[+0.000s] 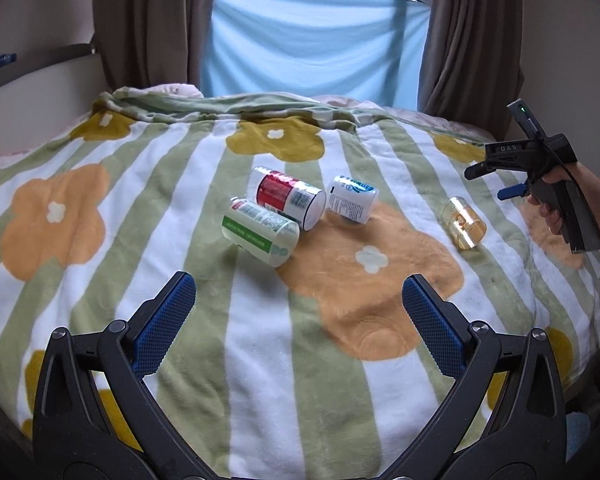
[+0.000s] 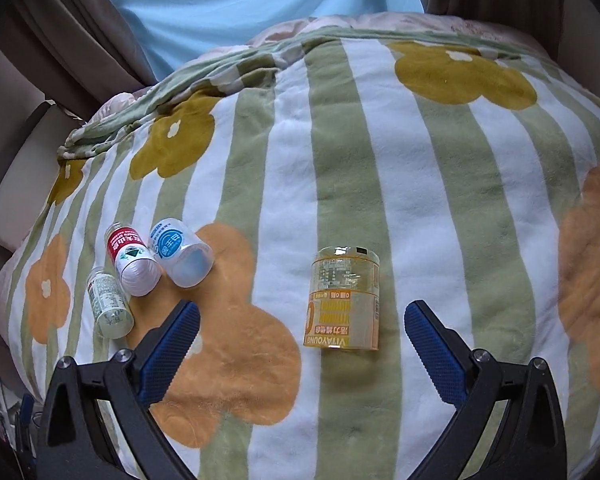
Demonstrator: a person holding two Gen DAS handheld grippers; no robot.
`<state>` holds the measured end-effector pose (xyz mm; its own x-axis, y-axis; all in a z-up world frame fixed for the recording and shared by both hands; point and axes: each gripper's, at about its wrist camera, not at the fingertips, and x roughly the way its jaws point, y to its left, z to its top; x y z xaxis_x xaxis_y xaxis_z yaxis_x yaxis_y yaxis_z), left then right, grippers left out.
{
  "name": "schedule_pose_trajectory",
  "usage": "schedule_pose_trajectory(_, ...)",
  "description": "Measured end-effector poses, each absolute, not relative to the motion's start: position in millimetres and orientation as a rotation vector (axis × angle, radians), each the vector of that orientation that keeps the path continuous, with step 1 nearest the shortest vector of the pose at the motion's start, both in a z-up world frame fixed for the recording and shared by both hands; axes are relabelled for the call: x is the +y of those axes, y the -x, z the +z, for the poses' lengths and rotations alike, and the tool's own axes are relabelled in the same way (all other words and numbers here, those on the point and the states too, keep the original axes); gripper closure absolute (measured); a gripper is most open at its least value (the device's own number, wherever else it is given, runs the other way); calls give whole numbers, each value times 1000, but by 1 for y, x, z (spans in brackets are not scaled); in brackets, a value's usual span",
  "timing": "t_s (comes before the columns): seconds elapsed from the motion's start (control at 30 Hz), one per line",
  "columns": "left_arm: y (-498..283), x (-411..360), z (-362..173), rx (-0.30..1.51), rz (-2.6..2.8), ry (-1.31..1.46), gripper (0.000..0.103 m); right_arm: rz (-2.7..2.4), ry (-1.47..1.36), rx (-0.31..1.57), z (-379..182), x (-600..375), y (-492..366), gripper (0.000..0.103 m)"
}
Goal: Flip cup upside down
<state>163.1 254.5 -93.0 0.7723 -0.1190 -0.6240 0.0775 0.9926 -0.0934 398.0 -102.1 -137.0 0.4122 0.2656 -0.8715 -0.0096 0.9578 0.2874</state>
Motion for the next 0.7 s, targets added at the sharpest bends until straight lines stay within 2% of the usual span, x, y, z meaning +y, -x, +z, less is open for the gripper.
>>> schedule_pose_trajectory(0.1, -170, 255, -110, 714, -108, 66, 0, 137, -291, 1242, -166, -110, -429, 2)
schedule_pose_trajectory(0.23, -179, 257, -127, 755, -106, 73, 0, 110, -338, 1346, -195, -115, -451, 18)
schedule_pose_trajectory(0.37, -183, 255, -139, 784, -107, 50, 0, 98, -313, 1379, -204, -114, -458, 22)
schedule_pose_trajectory(0.57, -181, 254, -149, 813, -113, 45, 0, 96, -238, 1433, -212, -111, -458, 45)
schedule_pose_trajectory(0.7, -176, 255, -145, 813, -108, 35, 0, 86, -195, 1425, -209, -110, -453, 48)
